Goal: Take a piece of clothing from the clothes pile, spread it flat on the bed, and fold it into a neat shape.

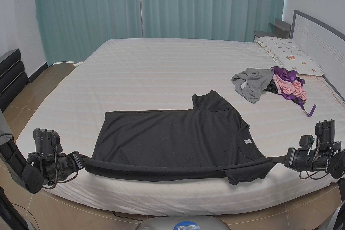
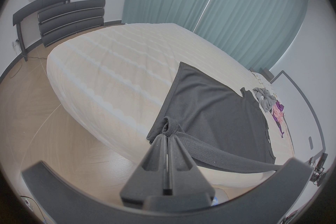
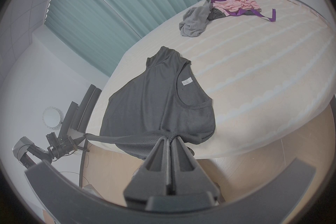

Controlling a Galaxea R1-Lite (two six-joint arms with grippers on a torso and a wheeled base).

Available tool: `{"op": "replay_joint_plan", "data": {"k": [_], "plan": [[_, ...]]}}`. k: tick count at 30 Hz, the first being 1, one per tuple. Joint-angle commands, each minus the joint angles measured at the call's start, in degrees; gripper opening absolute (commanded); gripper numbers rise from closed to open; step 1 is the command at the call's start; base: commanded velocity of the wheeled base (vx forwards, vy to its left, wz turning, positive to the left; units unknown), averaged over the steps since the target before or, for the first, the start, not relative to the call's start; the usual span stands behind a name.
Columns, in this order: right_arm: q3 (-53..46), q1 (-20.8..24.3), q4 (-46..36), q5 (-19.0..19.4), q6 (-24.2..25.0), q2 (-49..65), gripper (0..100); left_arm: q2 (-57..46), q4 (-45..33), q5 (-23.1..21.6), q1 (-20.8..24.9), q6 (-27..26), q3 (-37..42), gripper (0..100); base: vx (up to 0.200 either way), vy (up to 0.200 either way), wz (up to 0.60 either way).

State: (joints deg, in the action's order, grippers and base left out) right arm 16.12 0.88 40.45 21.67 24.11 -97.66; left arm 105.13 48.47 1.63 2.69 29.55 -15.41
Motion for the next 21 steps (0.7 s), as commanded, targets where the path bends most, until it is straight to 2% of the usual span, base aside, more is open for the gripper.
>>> {"op": "replay_joint_plan", "data": {"k": [1, 10, 21], "plan": [[-0.12, 0.26, -0.02, -0.14, 0.06, -0.34, 0, -1.42, 0.05, 0.12, 0.12, -0.11, 0.38, 0, 0.000, 0.000, 0.00], [-1.61, 0.44, 0.24, -0.32, -0.12, -0.34, 0, -4.15, -0.66, 0.48, 0.82, -0.02, 1.35, 0, 0.000, 0.000, 0.00], [1.29, 0.53, 0.16, -0.41, -0.38, -2.71, 0, 0.34, -0.57, 0.39, 0.82, 0.24, -1.91, 0, 0.000, 0.000, 0.00]]}}
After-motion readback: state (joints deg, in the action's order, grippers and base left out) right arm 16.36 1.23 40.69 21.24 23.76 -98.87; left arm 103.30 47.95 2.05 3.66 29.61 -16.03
